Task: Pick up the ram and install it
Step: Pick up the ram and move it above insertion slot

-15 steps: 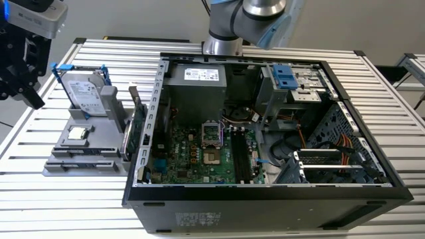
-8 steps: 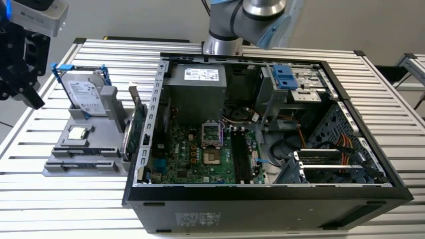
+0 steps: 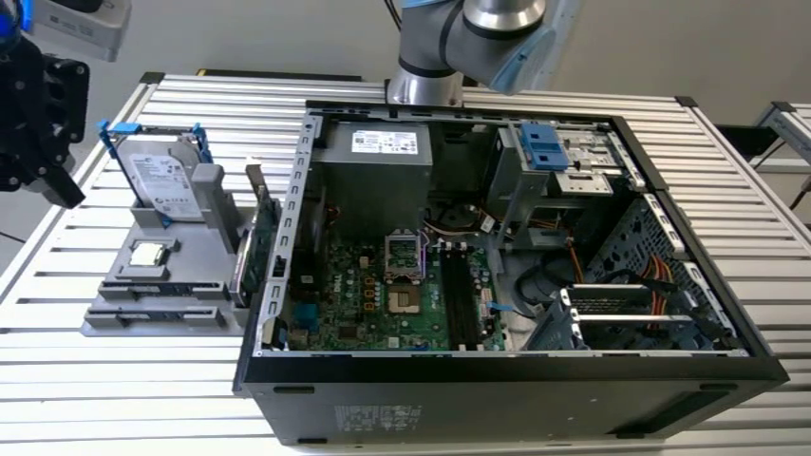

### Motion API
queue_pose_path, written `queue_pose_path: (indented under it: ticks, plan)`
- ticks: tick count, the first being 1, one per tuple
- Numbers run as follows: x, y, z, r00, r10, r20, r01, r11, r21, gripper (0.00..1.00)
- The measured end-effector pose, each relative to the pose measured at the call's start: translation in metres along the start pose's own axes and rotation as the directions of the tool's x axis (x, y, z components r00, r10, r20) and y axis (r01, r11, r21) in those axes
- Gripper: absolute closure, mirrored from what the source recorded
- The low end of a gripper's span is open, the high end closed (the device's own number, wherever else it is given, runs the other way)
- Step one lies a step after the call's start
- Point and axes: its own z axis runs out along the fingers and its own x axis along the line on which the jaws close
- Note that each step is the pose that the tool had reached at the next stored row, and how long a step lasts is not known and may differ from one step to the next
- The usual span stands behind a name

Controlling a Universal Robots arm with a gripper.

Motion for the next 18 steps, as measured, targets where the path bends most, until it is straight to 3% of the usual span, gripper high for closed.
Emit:
queue_pose_path:
  ticks: [5,9,13,18]
  plan:
    - [0.0000,0.0000,0.0000,0.9984,-0.057,-0.0012,0.057,0.9984,-0.0017,1.00]
    - [0.0000,0.0000,0.0000,0.9946,-0.104,-0.0022,0.104,0.9946,-0.0032,1.00]
    - [0.0000,-0.0001,0.0000,0.9886,-0.150,-0.0030,0.150,0.9886,-0.0046,1.00]
    - [0.0000,0.0000,0.0000,0.9779,-0.209,-0.0040,0.209,0.9779,-0.0066,1.00]
